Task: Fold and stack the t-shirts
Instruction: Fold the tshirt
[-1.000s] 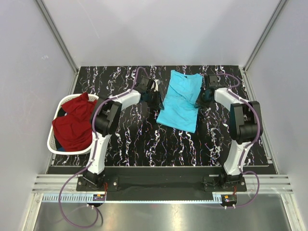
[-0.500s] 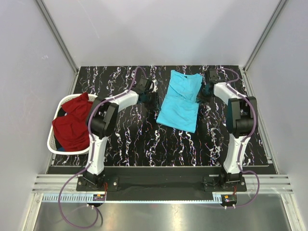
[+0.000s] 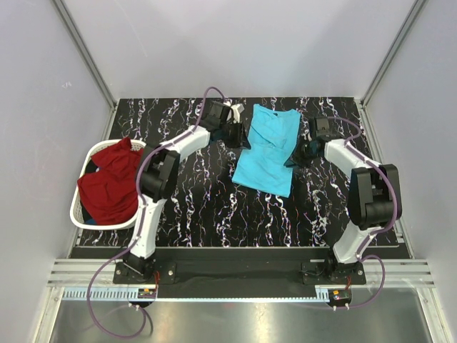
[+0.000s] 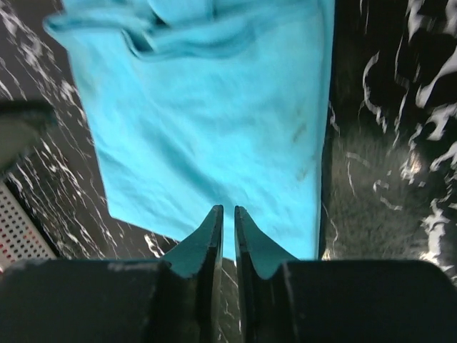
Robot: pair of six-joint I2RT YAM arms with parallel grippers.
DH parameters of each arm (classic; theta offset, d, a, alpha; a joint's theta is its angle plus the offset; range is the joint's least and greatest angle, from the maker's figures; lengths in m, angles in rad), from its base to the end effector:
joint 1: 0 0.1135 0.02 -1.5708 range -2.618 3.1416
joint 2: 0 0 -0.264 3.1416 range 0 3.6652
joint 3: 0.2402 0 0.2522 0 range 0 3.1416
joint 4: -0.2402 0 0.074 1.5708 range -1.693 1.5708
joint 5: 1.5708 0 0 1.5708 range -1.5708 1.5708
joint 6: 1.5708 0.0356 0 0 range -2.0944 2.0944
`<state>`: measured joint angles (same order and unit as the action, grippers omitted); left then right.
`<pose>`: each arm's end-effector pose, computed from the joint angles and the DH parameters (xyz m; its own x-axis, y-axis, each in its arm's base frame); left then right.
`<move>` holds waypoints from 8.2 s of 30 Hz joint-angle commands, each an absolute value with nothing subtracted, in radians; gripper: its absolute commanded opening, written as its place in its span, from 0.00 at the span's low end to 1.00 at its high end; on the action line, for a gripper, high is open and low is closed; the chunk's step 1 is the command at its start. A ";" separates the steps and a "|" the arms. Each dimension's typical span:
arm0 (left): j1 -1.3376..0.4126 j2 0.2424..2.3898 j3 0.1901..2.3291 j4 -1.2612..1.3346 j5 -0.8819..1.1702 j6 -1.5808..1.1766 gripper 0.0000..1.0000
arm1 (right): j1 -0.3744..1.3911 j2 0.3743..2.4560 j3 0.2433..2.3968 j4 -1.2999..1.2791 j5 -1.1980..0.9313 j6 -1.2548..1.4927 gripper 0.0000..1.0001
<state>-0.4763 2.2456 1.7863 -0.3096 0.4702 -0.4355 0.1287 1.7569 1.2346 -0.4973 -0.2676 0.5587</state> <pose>0.4433 -0.2468 0.1913 -0.8548 0.0178 -0.5187 0.3723 0.7174 -0.5888 0.3636 0.0565 0.2104 -0.8548 0.4049 -0.3247 0.2264 0.8539 0.4686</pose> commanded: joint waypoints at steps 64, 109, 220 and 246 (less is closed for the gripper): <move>-0.555 1.888 1.316 -0.420 0.347 -0.385 0.39 | 0.196 1.514 0.916 -0.495 -0.241 0.630 0.23; -0.644 1.688 0.881 -0.193 0.390 -0.560 0.00 | 0.198 1.345 0.907 -0.660 -0.219 0.591 0.40; -0.808 1.397 0.512 0.052 0.175 -0.842 0.10 | 0.379 1.025 0.414 -0.425 -0.110 1.114 0.00; -0.828 1.396 0.491 0.029 0.118 -0.910 0.36 | 0.407 0.925 0.348 -0.380 -0.161 1.129 0.00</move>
